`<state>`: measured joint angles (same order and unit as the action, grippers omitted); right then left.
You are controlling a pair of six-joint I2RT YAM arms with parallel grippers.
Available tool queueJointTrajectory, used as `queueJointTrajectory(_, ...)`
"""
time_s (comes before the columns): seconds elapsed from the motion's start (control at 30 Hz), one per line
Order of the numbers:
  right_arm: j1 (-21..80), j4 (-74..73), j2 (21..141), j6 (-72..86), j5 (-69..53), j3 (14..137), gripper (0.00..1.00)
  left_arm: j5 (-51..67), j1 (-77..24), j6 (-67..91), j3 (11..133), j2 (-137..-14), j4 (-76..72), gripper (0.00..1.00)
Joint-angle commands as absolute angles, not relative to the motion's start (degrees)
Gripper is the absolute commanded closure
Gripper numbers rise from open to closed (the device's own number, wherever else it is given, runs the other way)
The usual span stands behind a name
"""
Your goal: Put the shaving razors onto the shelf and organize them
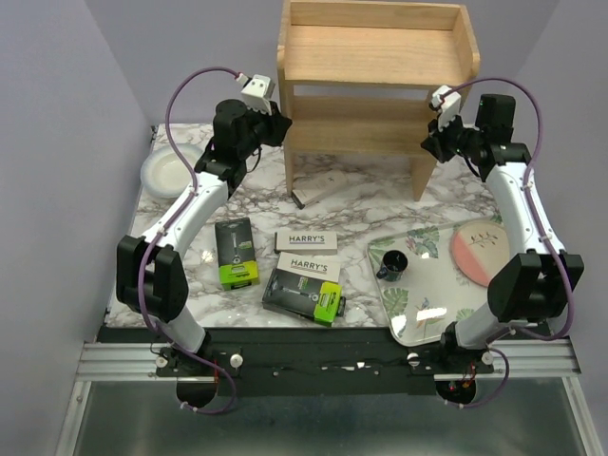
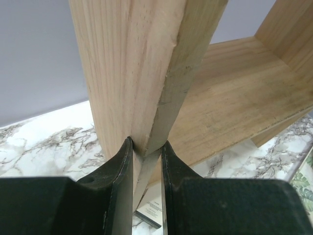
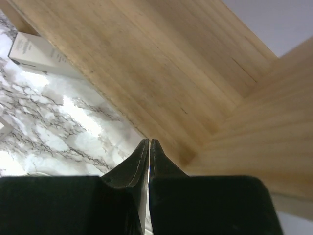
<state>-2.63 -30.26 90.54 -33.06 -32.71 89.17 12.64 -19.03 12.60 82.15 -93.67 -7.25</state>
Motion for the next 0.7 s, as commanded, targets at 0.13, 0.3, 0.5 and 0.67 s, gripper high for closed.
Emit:
queueJointTrajectory(0.13, -0.09, -26.28, 92.11, -30.32, -31.03, 87.54, 0.88, 12.57, -14.07, 13.19, 84.02, -90.88, -3.51, 0.98)
queueJointTrajectory(0.3, -0.17, -26.11, 93.16, -30.76, -29.71, 88.68, 0.88, 12.04, -12.13, 12.48, 86.13, -93.95, -4.92, 0.98)
queueJointTrajectory(0.5, -0.17, -24.26, 96.59, -30.93, -25.23, 91.23, 0.88, 15.29, -11.43, 12.83, 87.72, -95.80, -6.76, 0.94)
queueJointTrajectory(0.67, -0.17, -24.43, 100.89, -30.24, -25.48, 95.27, 0.88, 14.76, -11.43, 12.92, 89.99, -98.00, -6.95, 0.91)
